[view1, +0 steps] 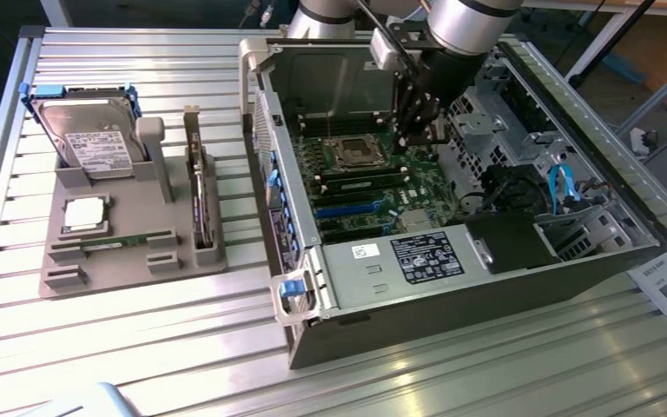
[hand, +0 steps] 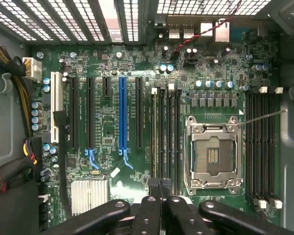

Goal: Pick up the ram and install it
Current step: 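Press down the ram until it locks into place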

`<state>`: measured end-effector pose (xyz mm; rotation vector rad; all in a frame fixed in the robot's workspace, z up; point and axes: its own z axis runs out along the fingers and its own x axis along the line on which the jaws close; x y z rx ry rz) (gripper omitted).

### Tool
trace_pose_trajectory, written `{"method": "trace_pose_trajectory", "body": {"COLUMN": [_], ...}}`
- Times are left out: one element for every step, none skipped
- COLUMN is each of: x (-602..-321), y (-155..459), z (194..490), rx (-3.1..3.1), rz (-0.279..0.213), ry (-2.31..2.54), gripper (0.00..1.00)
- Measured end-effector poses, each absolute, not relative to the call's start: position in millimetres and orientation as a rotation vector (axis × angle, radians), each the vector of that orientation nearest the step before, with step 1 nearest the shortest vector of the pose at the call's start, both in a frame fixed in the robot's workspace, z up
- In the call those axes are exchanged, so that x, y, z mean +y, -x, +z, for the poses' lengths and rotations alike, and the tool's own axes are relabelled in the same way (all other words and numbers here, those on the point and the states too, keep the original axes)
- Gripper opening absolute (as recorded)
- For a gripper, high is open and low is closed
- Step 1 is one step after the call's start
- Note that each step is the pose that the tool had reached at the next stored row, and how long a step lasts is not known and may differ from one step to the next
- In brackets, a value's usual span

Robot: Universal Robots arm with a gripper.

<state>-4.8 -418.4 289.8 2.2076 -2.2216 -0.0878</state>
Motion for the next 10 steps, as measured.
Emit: {"method": "trace_pose_trajectory", "body": {"x": [-418.4,-418.4,-418.4,-418.5,-418.4,-418.4,-418.4,-418.4,-418.4,-418.4], "y": [4.8,4.8,4.8,4.8,4.8,4.8,4.8,4.9,4.8,4.9], "z": [292.7,296.3,299.0,301.8,304.0,306.2,308.6,310.1,313.4,315.1], "rx": [-2.222,-2.221,-2.220,-2.220,-2.220,-2.220,-2.219,-2.219,-2.218,-2.218], "rz": [-0.087,-0.086,-0.085,-0.084,-0.084,-0.083,-0.082,-0.081,-0.079,-0.078], "ry": [-2.208,-2.207,-2.207,-2.206,-2.206,-2.206,-2.205,-2.205,-2.204,-2.203], "gripper": [0.10,0.10,0.10,0.10,0.10,0.10,0.10,0.10,0.10,0.10]}}
